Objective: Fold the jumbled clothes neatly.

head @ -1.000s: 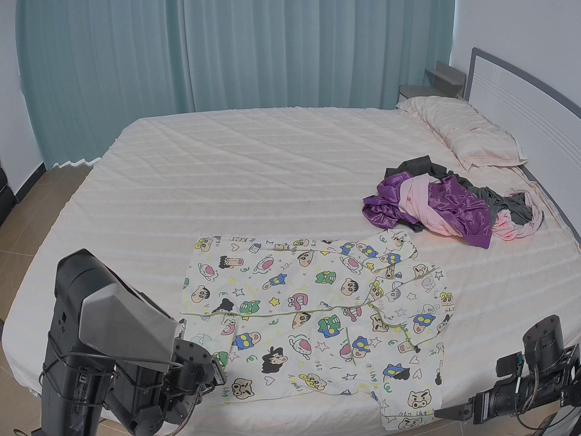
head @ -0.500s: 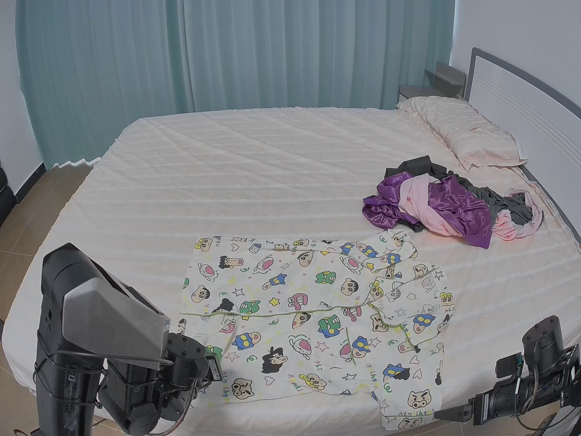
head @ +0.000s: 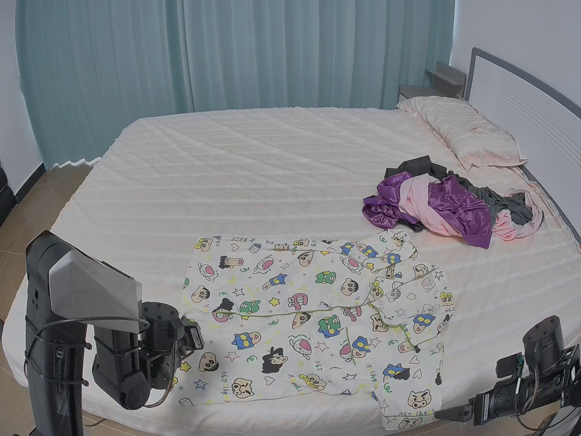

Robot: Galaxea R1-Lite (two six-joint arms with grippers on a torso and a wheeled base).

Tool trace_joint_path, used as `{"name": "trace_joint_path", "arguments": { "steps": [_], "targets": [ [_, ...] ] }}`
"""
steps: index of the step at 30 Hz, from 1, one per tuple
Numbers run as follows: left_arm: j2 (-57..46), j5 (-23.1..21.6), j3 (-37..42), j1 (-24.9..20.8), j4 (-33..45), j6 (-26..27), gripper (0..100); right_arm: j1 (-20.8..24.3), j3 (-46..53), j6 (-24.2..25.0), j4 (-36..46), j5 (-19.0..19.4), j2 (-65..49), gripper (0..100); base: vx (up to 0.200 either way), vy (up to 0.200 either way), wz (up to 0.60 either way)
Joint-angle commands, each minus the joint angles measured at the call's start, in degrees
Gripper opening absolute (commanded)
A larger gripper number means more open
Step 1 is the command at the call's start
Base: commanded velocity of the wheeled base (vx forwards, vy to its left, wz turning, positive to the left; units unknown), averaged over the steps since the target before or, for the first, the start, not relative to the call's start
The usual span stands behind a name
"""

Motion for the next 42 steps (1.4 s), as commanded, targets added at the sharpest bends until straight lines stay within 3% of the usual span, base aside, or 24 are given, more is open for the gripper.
{"name": "trace_joint_path", "arguments": {
  "steps": [1,21,22,29,42],
  "targets": [
    [2.3,-0.3,-1.5,1.1,-1.0,0.0,0,0.0,1.0,0.0,0.1,0.1,0.0,100,0.000,0.000,0.00],
    [5.0,-0.1,-3.5,3.4,-1.0,0.2,0,0.0,1.0,0.0,0.2,0.1,0.0,100,0.000,0.000,0.00],
    [5.4,-0.1,-3.4,3.4,-1.0,0.3,100,0.0,1.0,0.0,0.2,0.1,0.0,100,0.000,0.000,0.00],
    [5.2,0.0,-3.4,4.3,-1.0,0.2,100,0.0,1.0,0.0,1.1,0.1,-0.2,100,0.000,0.000,0.00],
    [-7.3,-0.1,3.8,5.0,-1.0,-3.8,100,0.0,1.0,0.1,1.3,0.2,-1.5,100,0.000,0.000,0.00]
  ]
}}
